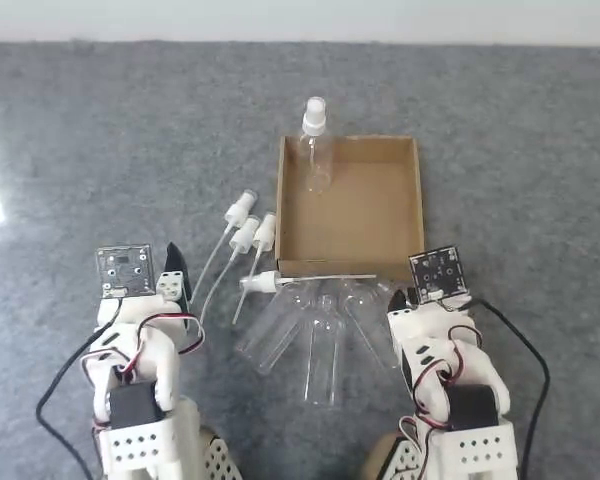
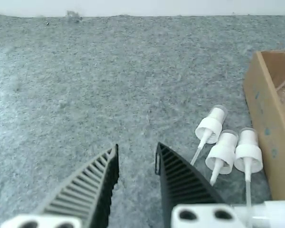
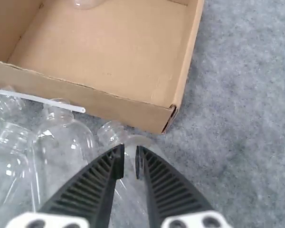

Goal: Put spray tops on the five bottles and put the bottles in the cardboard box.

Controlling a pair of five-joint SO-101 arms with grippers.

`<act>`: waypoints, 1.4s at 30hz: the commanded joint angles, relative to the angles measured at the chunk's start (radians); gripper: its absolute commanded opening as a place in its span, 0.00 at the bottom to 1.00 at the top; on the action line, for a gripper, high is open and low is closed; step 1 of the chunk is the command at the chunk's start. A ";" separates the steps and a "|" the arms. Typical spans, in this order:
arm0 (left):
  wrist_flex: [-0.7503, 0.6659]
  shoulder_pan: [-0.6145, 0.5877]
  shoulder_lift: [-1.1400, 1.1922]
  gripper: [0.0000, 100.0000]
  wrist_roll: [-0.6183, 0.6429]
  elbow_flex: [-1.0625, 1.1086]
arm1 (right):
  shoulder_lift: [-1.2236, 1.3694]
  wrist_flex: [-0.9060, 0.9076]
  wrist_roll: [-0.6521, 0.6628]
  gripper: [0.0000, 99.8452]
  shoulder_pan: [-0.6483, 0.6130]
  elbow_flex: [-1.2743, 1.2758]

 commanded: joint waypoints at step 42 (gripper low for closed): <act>0.049 -0.006 -0.015 0.11 -0.005 -0.008 | 1.041 0.096 0.690 0.31 0.105 -0.592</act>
